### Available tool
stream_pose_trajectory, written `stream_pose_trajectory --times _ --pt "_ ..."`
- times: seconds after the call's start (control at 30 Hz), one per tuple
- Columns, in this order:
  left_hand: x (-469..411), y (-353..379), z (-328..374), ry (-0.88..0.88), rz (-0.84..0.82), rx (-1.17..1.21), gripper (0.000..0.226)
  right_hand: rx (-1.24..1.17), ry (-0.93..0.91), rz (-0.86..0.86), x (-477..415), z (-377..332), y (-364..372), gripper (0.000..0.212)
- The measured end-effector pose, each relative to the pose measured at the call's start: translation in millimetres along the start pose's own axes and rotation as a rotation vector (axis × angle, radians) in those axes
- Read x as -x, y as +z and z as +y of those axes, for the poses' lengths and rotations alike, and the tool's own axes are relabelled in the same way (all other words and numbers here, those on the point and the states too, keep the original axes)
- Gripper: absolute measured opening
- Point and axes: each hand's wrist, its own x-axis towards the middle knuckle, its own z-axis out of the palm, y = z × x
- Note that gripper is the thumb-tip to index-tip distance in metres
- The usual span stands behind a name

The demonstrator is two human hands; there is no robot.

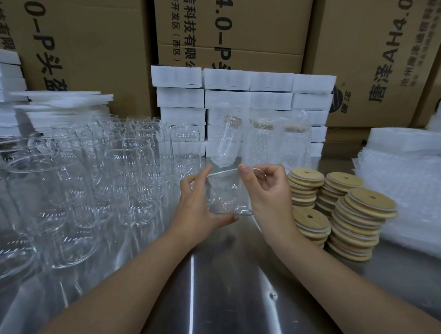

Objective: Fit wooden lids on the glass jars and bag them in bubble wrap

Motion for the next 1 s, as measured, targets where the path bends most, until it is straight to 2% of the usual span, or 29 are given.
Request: stream_pose_trajectory --times 0.17,0.27,0.3,0.5,0.63,0.8,1.0 --pt "0.0 3.8 0.0 -0.005 -0.004 0.054 0.112 0.042 0.031 0.019 -3.8 2.0 -2.6 0.034" --pt "-1.2 5.1 -0.3 -0.025 0.004 0.165 0.105 0.006 0.079 0.022 -7.2 1.7 -2.1 0.015" --pt "-1.8 5.1 -0.6 -0.033 0.008 0.208 0.102 -0.025 0.086 0.019 -8.0 1.0 -1.8 0.015" --pt "-2.9 5.3 -1.1 -0.079 0.013 0.415 0.096 -0.207 0.13 -0.04 -6.6 -6.0 -1.4 0.025" --pt "-1.6 3.4 1.4 -0.096 0.012 0.467 0.104 -0.118 0.125 -0.131 -2.1 -7.8 -2.7 0.029" --pt "-0.8 3.0 3.4 -0.101 0.043 0.441 0.103 0.016 0.079 -0.263 3.7 -5.3 -3.9 0.047" --pt "0.8 1.2 8.7 -0.114 0.06 0.461 0.099 0.097 0.044 -0.331 6.4 -3.3 -3.5 0.051"
